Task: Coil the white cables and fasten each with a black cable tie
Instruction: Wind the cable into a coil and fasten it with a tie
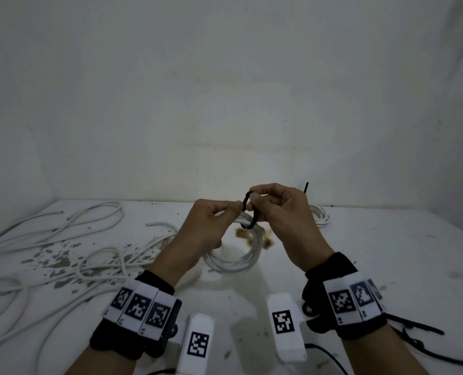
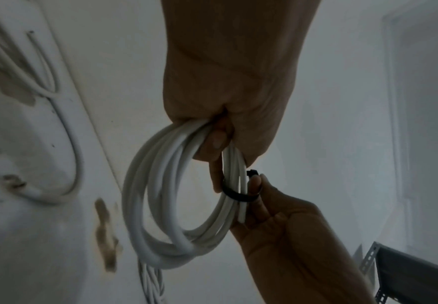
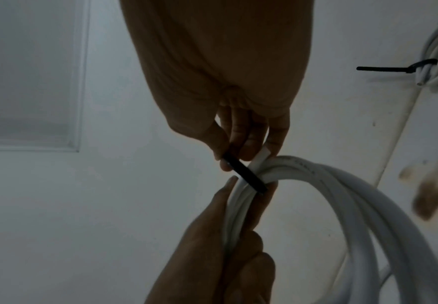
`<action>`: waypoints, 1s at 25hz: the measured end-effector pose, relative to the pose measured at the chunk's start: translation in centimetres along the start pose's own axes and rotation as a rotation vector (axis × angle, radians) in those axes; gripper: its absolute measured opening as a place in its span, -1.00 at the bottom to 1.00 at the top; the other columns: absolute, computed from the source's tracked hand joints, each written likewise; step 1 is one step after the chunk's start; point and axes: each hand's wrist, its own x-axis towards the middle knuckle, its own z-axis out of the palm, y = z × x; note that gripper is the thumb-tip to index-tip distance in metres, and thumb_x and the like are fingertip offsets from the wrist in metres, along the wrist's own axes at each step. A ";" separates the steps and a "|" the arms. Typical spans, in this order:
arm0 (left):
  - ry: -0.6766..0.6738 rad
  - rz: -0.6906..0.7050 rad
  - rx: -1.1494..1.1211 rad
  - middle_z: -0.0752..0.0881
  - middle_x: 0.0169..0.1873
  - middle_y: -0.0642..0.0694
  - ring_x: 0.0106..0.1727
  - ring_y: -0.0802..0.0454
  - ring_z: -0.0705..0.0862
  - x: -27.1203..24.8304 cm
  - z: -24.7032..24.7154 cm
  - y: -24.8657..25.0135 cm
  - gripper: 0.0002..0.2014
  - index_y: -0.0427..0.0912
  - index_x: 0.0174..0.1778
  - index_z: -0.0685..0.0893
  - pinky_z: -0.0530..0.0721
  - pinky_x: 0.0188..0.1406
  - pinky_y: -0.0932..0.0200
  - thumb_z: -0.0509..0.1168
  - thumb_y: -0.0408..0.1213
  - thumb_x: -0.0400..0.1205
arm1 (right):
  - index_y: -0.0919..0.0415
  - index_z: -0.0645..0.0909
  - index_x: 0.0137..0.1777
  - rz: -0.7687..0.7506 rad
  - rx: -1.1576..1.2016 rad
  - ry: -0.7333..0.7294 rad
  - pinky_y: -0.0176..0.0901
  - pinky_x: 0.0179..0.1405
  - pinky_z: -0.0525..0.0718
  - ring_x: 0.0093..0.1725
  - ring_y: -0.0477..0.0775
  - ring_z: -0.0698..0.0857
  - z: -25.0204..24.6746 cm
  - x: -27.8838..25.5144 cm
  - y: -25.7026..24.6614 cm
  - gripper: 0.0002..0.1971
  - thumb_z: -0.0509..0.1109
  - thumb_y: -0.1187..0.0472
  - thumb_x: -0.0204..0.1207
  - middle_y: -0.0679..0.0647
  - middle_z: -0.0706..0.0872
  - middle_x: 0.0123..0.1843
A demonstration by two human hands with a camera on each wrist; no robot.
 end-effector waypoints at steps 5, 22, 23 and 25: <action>0.007 0.233 0.143 0.85 -0.31 0.07 -0.23 0.25 0.81 0.4 -1.9 -0.4 -0.80 -0.16 -0.09 0.89 0.71 -0.10 0.24 0.33 -0.32 0.68 | 0.11 0.75 -0.06 -0.198 -0.487 -0.030 -0.50 -0.51 0.47 -0.53 -0.24 0.65 1.2 -0.2 0.5 -0.93 0.44 0.22 0.61 0.00 0.79 -0.42; -0.090 0.033 -0.078 0.82 -0.34 -0.08 -0.69 0.23 0.33 0.2 -1.4 -0.9 -0.86 0.14 -0.05 0.84 0.26 -0.65 0.31 0.35 -0.10 0.64 | 0.15 0.73 -0.31 -0.268 -0.489 0.090 -0.40 -0.44 0.58 -0.42 -0.09 0.72 0.3 -0.5 -1.2 -0.83 0.54 0.25 0.51 -0.08 0.77 -0.39; -0.077 0.033 -0.081 0.77 -0.45 -0.04 -0.69 0.21 0.31 0.3 -1.2 -1.0 -0.84 0.09 -0.03 0.85 0.28 -0.65 0.31 0.35 -0.08 0.63 | 0.15 0.71 -0.30 -0.278 -0.494 0.133 -0.37 -0.42 0.60 -0.39 -0.08 0.73 0.1 -0.5 -1.4 -0.82 0.53 0.25 0.53 -0.07 0.76 -0.39; -0.046 0.023 -0.086 0.61 -0.63 0.12 -0.70 0.23 0.30 0.4 -1.3 -1.1 -0.78 -0.06 0.00 0.86 0.32 -0.65 0.31 0.34 -0.08 0.65 | 0.17 0.67 -0.28 -0.314 -0.519 0.205 -0.22 -0.31 0.67 -0.34 -0.02 0.75 -0.3 -0.4 -1.9 -0.82 0.51 0.24 0.56 -0.05 0.74 -0.37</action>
